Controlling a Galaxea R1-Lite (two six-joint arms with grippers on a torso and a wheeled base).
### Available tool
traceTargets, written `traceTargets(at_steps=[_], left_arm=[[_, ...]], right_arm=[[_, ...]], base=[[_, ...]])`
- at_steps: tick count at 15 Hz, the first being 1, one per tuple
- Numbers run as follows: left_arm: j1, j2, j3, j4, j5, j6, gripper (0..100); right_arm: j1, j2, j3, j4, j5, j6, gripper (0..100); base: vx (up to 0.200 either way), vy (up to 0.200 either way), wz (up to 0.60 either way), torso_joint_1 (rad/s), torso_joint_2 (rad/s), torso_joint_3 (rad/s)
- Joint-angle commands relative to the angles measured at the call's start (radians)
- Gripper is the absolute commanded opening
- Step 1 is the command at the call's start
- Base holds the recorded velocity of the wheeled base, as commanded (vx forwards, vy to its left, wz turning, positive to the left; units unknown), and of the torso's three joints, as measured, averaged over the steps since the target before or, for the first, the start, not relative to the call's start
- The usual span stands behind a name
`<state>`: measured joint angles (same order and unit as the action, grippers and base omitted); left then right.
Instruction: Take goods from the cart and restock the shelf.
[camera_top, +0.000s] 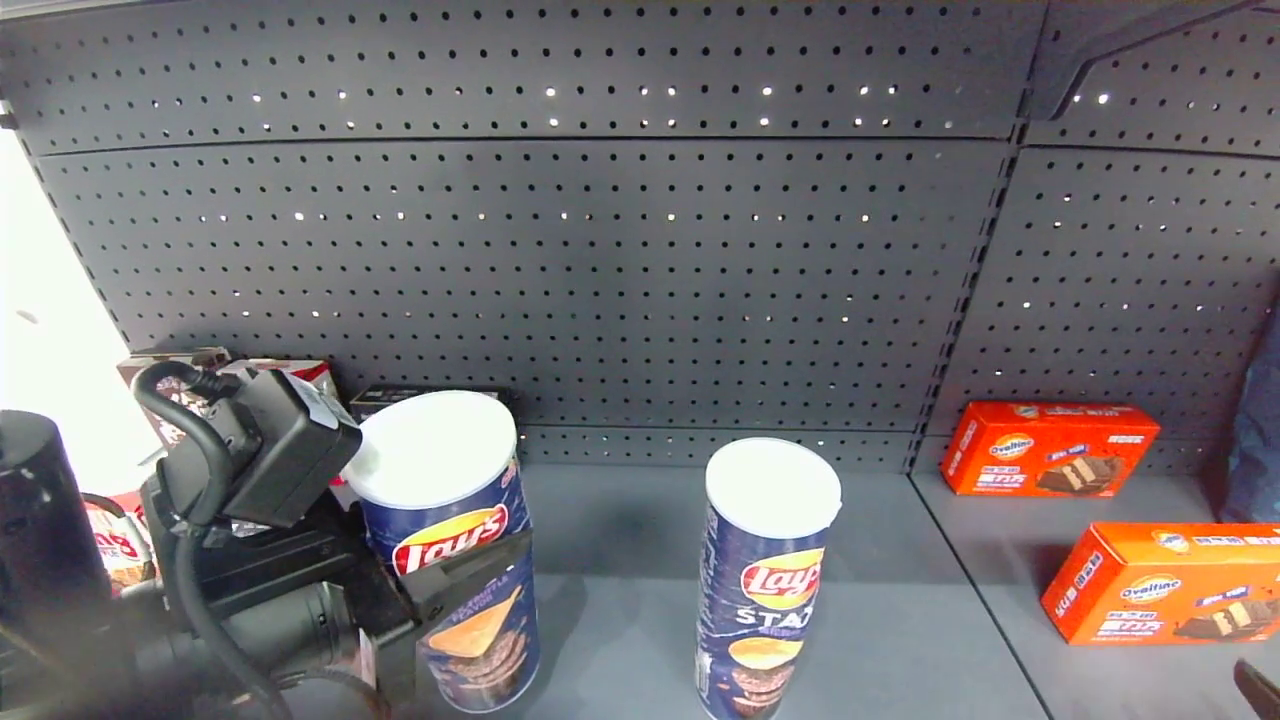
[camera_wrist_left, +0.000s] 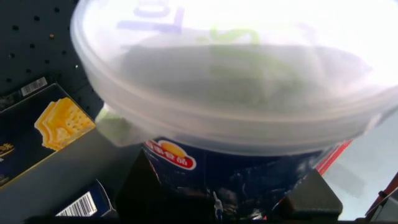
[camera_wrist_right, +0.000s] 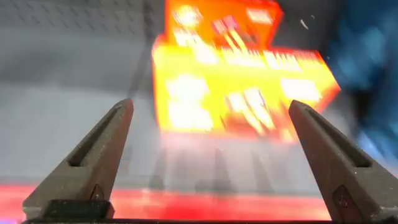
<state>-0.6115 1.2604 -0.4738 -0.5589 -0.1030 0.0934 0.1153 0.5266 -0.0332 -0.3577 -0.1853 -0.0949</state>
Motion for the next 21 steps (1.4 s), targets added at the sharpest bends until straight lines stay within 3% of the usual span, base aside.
traceTargets(at_steps=[1, 3, 8, 9, 11, 21], left_arm=[[-0.001, -0.023, 0.018, -0.003, 0.0, 0.0, 0], [-0.001, -0.032, 0.032, -0.003, -0.001, 0.0, 0], [-0.001, -0.047, 0.054, -0.006, -0.003, 0.0, 0], [-0.001, -0.049, 0.055, -0.007, -0.007, 0.0, 0], [-0.002, -0.05, 0.054, -0.007, -0.009, 0.0, 0], [-0.001, -0.073, 0.06, -0.006, -0.009, 0.0, 0]], right_arm=[[-0.036, -0.399, 0.024, 0.279, -0.022, -0.002, 100], [-0.049, -0.436, 0.024, 0.315, -0.069, 0.009, 100], [-0.049, -0.436, 0.026, 0.313, -0.048, 0.02, 100], [-0.049, -0.436, 0.027, 0.312, 0.075, 0.02, 100], [-0.049, -0.436, 0.03, 0.301, 0.167, 0.02, 100], [-0.057, -0.438, 0.03, 0.367, 0.175, 0.093, 100]], base=[[0.0, 0.0, 0.0, 0.0, 0.0, 0.0], [0.0, 0.0, 0.0, 0.0, 0.0, 0.0], [0.0, 0.0, 0.0, 0.0, 0.0, 0.0], [0.0, 0.0, 0.0, 0.0, 0.0, 0.0], [0.0, 0.0, 0.0, 0.0, 0.0, 0.0], [0.0, 0.0, 0.0, 0.0, 0.0, 0.0]])
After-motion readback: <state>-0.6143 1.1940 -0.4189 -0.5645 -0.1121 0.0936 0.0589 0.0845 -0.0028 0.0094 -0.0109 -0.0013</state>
